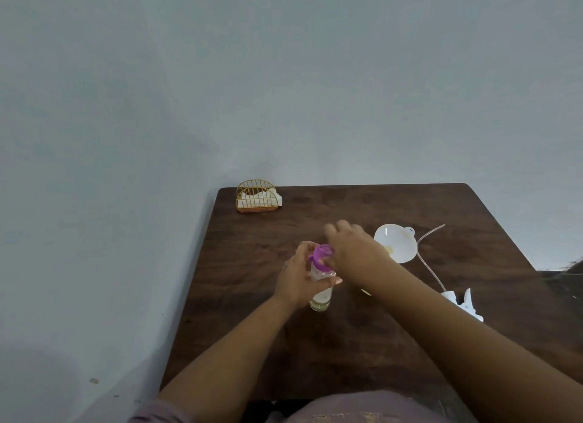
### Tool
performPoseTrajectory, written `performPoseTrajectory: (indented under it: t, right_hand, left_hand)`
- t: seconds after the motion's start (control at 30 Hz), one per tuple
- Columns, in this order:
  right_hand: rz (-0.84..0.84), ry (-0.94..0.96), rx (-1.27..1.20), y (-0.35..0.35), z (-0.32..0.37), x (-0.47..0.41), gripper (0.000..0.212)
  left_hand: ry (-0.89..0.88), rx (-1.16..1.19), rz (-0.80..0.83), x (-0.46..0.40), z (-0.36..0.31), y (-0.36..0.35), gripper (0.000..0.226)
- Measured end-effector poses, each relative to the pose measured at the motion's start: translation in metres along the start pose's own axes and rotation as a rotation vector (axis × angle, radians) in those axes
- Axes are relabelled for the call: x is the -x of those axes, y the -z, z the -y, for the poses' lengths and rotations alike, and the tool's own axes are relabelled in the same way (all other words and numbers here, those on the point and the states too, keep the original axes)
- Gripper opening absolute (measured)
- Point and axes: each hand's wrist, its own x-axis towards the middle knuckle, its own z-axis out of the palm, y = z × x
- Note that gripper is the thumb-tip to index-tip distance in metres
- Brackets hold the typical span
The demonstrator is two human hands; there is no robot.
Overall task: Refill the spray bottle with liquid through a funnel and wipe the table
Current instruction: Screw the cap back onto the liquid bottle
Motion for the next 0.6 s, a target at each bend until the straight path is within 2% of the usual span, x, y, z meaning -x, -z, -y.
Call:
performPoseTrajectory:
  t: [0.07, 0.1, 0.2, 0.27, 0.3, 0.37, 0.4, 0.47, 0.57, 0.6]
  right_hand:
    - [0.05, 0.194, 0.11, -0.013, 0.008, -0.003, 0.041]
    - [0.049, 0.196, 0.173, -0.017, 0.016, -0.001, 0.038]
    - [-0.049, 0.01, 0.244, -0.023, 0.032, 0.003, 0.031]
    - [0.032, -0.063, 0.195, -0.025, 0.034, -0.003, 0.026]
    - [0.048, -0.121, 0.087, -0.022, 0.034, -0.005, 0.025]
    - [0.033, -0.228, -0.107, -0.008, 0.029, -0.002, 0.04]
    - [0.043, -0.234, -0.092, -0.001, 0.026, 0.001, 0.047]
    - [0.099, -0.209, -0.044, 0.01, 0.021, 0.007, 0.049]
    - [0.039, -0.093, -0.035, 0.008, 0.012, 0.003, 0.028]
    - [0.048, -0.022, -0.015, 0.002, 0.011, 0.0, 0.036]
  left_hand:
    - [0.003, -0.044, -0.009, -0.002, -0.002, -0.001, 0.068]
    - [-0.011, -0.071, -0.021, -0.003, -0.002, -0.003, 0.062]
    - [-0.039, -0.174, -0.055, -0.003, -0.006, -0.006, 0.047]
    - [-0.023, -0.118, -0.069, -0.002, -0.006, -0.004, 0.048]
    - [-0.019, -0.096, -0.072, -0.002, -0.004, -0.003, 0.053]
    - [-0.014, -0.092, -0.072, -0.001, -0.004, 0.001, 0.067]
    - [-0.003, -0.086, -0.077, -0.002, -0.004, 0.003, 0.07]
    - [0.001, -0.057, -0.083, -0.004, -0.004, 0.004, 0.069]
    - [-0.002, -0.047, -0.066, -0.005, -0.006, 0.004, 0.062]
    - [-0.003, -0.049, -0.059, -0.005, -0.006, 0.003, 0.06]
